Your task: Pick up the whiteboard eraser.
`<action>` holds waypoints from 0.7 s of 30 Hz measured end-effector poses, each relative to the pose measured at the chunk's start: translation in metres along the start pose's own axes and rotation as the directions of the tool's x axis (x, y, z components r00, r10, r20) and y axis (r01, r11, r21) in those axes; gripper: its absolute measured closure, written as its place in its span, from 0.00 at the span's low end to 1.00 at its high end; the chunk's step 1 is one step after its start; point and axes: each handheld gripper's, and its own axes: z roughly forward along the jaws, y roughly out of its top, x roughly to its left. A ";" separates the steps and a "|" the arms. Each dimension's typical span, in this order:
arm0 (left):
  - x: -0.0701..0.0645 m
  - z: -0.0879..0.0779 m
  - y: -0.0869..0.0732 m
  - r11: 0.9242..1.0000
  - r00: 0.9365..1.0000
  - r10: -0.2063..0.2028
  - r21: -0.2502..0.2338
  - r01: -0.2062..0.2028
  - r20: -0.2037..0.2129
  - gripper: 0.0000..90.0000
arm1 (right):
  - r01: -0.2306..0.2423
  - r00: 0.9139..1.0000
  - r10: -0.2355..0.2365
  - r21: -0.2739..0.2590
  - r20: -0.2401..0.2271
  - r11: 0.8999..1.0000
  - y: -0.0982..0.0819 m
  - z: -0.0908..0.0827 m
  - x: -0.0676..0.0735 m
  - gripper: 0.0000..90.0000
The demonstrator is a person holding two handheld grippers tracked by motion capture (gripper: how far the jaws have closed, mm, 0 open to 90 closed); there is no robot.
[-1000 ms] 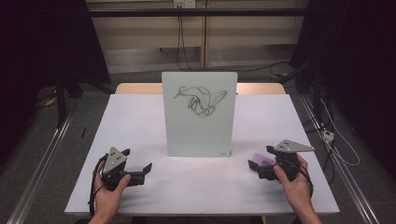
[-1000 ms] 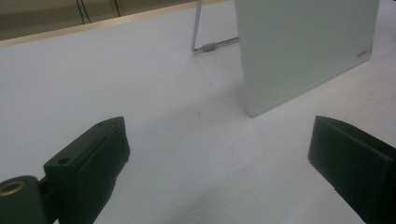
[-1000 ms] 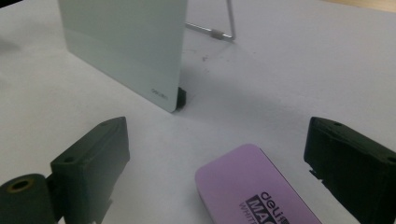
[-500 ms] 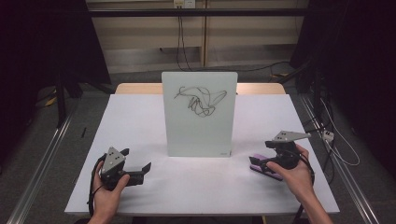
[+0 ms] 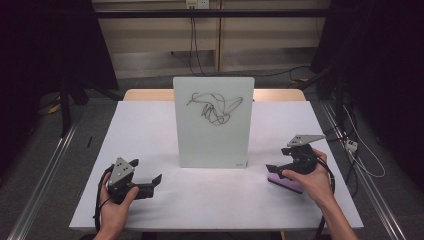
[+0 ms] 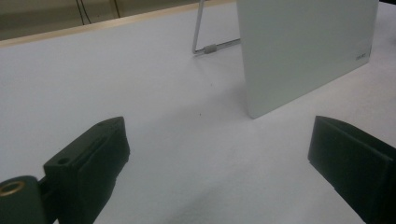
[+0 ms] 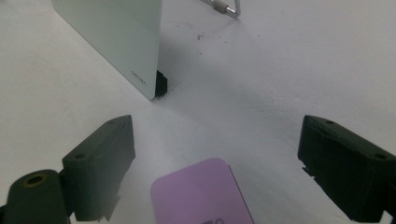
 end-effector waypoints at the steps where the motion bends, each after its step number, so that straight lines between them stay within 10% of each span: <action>1: 0.000 0.000 0.000 1.000 1.000 -0.006 0.001 0.006 -0.003 0.06 | 0.001 1.000 -0.001 0.008 -0.001 1.000 -0.001 -0.001 0.000 0.13; 21: 0.007 -0.006 -0.003 1.000 1.000 -0.023 -0.001 0.023 -0.017 0.05 | 0.113 0.993 -0.116 0.113 0.016 0.987 -0.004 -0.010 -0.004 0.26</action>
